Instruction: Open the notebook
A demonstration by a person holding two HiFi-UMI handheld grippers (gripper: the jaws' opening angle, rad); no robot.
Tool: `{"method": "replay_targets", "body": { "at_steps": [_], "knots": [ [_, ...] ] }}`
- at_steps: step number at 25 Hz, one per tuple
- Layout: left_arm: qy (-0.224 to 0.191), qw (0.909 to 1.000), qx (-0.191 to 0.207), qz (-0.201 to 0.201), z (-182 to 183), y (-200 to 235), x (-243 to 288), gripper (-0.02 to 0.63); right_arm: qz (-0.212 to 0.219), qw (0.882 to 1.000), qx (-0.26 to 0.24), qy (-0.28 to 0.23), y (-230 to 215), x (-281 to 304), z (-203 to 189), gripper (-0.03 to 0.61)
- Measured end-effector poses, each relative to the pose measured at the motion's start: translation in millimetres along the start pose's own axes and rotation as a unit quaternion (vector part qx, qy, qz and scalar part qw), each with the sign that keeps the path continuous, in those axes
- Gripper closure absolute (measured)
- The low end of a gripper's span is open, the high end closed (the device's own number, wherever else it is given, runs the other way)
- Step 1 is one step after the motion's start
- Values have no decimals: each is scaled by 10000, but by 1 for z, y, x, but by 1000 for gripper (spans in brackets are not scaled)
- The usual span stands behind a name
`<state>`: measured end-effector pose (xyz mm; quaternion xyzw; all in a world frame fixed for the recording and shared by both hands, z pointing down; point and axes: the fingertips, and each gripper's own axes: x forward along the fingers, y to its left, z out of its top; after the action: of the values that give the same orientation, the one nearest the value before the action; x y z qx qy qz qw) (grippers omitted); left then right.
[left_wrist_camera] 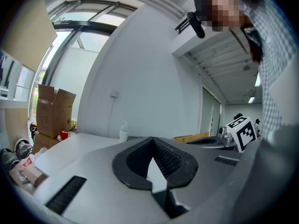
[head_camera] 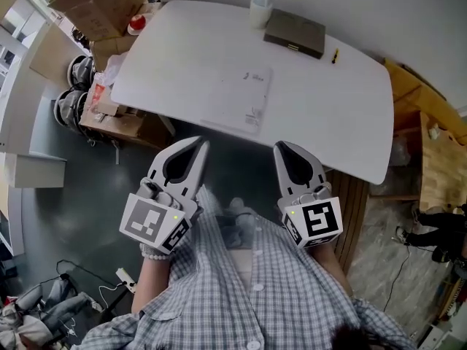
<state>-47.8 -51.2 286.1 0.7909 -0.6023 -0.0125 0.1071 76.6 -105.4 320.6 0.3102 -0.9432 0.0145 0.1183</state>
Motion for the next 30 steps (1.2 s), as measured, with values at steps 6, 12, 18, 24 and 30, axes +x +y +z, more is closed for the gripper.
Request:
{"method": "replay_targets", "body": {
  "at_steps": [6,12,18,24,30],
  "knots": [
    [105,9999,-71,100,-6,27,7,606,-109,9998,-167,63,-1,18,-7,552],
    [185,9997,-42,-139,-5,52,26,606,-492,9984,-221,171,-8,41,-10,554],
    [315,9987,-66,-388,-4,78,48,606,-606,9969,-225,440,-6,76,-16,552],
    [462,9974,-117,-542,-7,107,65,606,-590,9948,-308,767,1,111,-30,552],
    [582,9957,-94,-712,-9,125,76,606,-492,9902,-579,1169,13,143,-53,552]
  ]
}}
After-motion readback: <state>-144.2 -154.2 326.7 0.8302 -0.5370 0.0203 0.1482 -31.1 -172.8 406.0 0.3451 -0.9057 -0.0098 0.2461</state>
